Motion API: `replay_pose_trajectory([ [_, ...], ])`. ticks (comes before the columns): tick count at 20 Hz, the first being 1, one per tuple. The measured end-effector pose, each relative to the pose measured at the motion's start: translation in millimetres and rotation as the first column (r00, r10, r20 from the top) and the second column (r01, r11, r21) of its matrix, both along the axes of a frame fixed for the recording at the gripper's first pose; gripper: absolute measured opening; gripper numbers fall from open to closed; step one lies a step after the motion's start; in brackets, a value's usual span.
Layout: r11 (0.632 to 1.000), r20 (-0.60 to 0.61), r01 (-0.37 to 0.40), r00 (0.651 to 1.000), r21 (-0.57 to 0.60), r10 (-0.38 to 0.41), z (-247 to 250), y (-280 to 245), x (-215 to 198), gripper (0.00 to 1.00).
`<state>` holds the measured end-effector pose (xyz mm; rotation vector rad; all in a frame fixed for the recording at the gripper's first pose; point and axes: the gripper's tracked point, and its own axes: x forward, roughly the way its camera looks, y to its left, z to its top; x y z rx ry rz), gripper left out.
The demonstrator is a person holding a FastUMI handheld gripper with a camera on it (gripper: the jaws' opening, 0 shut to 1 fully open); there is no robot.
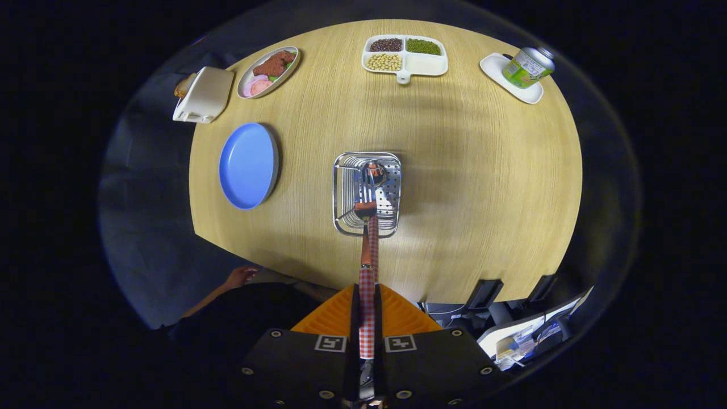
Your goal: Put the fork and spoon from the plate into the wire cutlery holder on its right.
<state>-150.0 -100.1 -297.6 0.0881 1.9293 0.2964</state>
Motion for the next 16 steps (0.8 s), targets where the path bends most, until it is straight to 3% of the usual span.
replay_pose_trajectory([
  [8, 0.999, -0.073, -0.046, 0.996, -0.006, 0.046, -25, -12, -3, 0.10],
  [13, 0.999, -0.102, -0.047, 0.994, 0.000, 0.047, -35, 0, -3, 0.10],
  [16, 1.000, -0.130, -0.005, 0.991, -0.003, 0.004, -34, 7, -2, 0.10],
])
